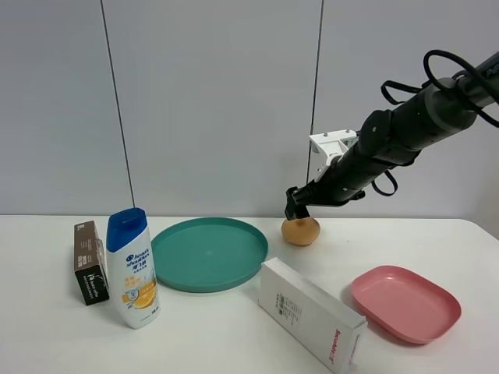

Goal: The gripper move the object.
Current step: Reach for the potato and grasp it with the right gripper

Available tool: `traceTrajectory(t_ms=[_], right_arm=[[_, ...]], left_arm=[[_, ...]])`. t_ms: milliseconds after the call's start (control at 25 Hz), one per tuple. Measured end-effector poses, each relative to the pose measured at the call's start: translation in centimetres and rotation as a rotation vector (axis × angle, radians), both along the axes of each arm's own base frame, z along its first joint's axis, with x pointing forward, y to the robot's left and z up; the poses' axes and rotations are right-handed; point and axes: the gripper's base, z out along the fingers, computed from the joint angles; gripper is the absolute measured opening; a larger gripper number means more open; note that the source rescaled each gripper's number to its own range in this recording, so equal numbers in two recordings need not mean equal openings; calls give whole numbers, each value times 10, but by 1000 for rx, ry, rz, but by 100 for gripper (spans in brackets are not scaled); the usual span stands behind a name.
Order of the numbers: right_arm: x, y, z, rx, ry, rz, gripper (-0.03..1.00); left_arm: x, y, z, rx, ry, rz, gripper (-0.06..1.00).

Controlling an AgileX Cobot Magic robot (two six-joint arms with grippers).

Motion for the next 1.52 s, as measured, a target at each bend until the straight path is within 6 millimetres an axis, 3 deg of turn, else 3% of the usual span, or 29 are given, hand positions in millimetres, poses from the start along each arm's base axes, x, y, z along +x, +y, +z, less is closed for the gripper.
traceTrajectory(t_ms=[480,1120,1520], right_arm=[[4,0,-40,-22,39,-13,100],[9,-1,-37,-18,-29,-34,100],[6,7,-37,-18,-30,-16,87]], left_arm=[[0,0,0,0,0,0,100],[0,0,0,0,0,0,100],[0,0,0,0,0,0,100]])
